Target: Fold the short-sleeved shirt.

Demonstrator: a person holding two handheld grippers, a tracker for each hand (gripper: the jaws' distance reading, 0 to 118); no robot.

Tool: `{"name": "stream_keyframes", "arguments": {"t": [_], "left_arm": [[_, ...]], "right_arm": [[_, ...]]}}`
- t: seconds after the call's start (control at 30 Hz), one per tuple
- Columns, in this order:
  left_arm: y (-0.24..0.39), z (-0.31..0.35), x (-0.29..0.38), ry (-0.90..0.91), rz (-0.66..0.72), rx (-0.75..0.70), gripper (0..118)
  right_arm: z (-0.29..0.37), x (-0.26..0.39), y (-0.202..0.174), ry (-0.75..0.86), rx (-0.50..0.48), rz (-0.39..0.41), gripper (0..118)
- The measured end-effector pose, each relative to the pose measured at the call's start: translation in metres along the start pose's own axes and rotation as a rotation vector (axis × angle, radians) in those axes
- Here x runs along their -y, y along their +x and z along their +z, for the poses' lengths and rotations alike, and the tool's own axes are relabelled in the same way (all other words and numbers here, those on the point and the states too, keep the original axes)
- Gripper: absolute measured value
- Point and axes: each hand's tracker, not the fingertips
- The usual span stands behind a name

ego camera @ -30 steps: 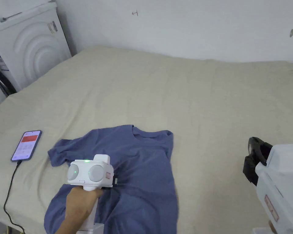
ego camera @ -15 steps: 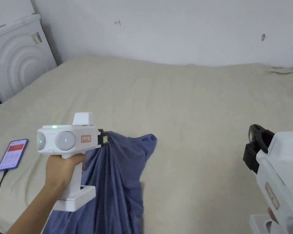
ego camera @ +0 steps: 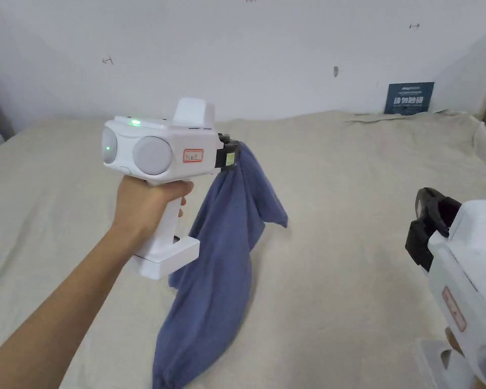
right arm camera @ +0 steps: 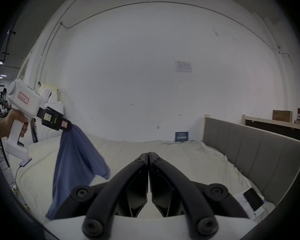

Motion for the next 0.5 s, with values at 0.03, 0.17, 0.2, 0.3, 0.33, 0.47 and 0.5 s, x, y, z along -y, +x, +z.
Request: {"name": "stream_keyframes", "arguments": {"t": [0.03,0.17,0.2,0.3,0.33,0.47,0.5], "left_arm": [[0.014,-0.009,-0.003,-0.007,-0.017,0.022,0],[0.063,-0.041,0.005,-0.049,-0.037,0.141,0],[0.073,-0.047,0.009,-0.063,-0.049,0.169,0],[0.097,-0.079,0.033,-0.140,-0.083,0.211,0],[0.106,-0.089,0.045,-0.177,-0.079,0.235,0],[0.130,-0.121,0.095,-0.300,-0.108,0.255,0],[0.133,-0.127,0.108,-0.330,-0.104,0.261,0]], "right_arm": [[0.001,0.001,0.008,0.004,0.018,0.001,0],[0.013,0.000,0.035,0.006,0.084,0.008,0],[0.016,0.001,0.041,0.004,0.098,0.009,0],[0.020,0.006,0.060,-0.008,0.140,0.011,0],[0.023,0.008,0.067,-0.012,0.151,0.009,0],[0.028,0.016,0.085,-0.031,0.188,0.007,0],[0.029,0.018,0.089,-0.036,0.195,0.006,0]]}}
